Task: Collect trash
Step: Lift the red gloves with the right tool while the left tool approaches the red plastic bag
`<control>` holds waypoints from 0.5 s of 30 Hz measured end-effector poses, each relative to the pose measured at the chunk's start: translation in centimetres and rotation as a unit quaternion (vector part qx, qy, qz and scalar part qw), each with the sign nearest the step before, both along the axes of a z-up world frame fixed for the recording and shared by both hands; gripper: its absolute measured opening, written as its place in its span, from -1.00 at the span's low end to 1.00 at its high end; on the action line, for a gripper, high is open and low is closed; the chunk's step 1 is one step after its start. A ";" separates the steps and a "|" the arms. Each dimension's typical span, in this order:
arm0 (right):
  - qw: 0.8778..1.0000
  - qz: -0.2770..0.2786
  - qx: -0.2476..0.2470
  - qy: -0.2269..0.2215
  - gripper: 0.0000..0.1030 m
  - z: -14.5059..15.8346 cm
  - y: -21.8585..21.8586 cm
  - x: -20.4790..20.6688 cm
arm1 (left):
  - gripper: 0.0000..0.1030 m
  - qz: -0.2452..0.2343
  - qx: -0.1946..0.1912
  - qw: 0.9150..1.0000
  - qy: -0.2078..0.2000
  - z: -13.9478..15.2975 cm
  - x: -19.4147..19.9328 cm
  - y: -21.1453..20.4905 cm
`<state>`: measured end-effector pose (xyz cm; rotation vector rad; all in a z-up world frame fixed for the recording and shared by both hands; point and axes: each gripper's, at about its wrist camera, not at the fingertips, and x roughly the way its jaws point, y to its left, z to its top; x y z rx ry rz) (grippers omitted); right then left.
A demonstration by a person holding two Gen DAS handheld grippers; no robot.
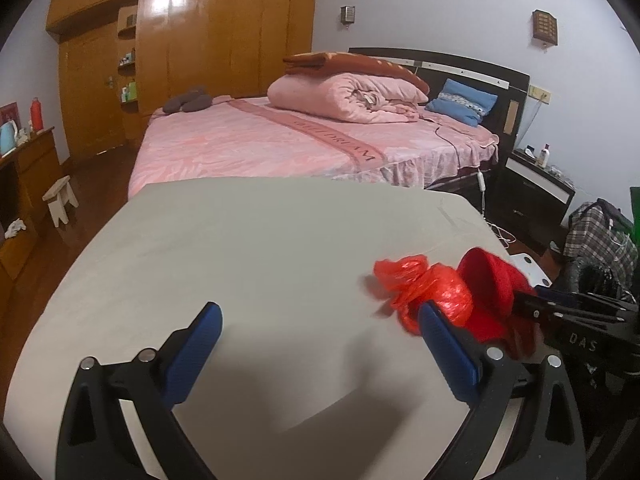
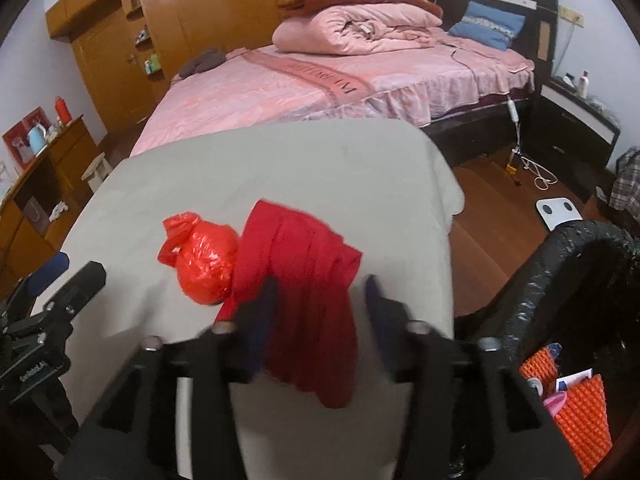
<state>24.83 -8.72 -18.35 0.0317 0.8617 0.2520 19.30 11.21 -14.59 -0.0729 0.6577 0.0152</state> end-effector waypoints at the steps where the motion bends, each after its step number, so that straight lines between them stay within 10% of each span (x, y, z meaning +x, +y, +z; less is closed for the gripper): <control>1: 1.000 -0.002 0.002 -0.003 -0.03 0.2 -0.2 -0.1 | 0.87 -0.002 0.000 1.000 0.000 0.0 0.2 -0.3; 15: 0.998 -0.056 -0.011 -0.010 0.14 1.1 -2.9 0.9 | 0.85 -0.046 -0.013 0.999 0.015 -0.8 3.8 -4.9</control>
